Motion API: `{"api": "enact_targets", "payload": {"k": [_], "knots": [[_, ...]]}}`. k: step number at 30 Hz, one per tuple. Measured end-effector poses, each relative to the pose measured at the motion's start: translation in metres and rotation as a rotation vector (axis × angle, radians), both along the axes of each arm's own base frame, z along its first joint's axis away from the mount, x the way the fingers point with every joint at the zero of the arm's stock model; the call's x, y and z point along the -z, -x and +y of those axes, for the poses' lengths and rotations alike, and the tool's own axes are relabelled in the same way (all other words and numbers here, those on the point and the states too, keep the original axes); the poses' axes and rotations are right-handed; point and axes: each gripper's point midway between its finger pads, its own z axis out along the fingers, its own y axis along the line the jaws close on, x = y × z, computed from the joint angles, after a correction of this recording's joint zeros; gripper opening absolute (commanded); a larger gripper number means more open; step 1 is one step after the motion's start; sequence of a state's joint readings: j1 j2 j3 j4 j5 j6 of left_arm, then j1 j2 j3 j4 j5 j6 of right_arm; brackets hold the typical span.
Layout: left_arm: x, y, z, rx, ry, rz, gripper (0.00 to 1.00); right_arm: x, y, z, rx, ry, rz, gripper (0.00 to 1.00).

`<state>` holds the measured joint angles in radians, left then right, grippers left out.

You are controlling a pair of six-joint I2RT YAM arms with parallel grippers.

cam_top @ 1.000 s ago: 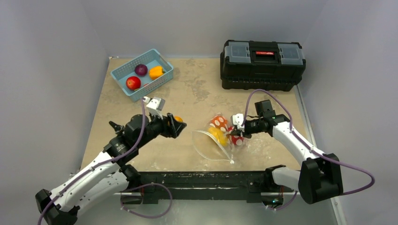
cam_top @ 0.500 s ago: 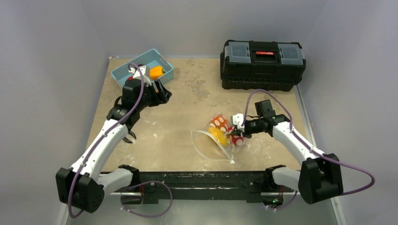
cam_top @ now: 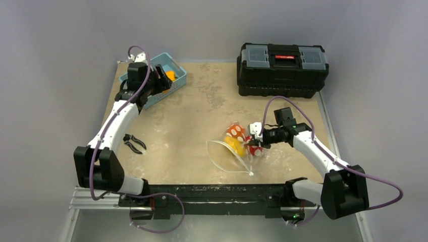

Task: Open the zip-top bag and remove the fake food
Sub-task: Place the fake fruit in the bin.

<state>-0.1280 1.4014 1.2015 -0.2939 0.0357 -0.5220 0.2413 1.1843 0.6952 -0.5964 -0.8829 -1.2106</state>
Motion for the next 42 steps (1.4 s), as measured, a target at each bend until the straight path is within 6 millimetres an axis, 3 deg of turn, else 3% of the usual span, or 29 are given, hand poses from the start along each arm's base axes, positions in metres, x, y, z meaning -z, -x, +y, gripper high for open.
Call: {"api": "enact_targets", "payload": {"k": [15, 26, 42], "knots": [[0.026, -0.065, 0.046, -0.060, -0.112, 0.054, 0.00, 0.000, -0.001, 0.000, 0.002, 0.003, -0.002, 0.00], [0.044, -0.095, 0.073, -0.102, -0.209, 0.107, 0.00, 0.002, -0.002, -0.001, 0.004, 0.007, 0.001, 0.00], [0.077, -0.126, 0.092, -0.159, -0.290, 0.203, 0.00, 0.007, -0.004, -0.002, 0.016, 0.023, 0.011, 0.00]]}}
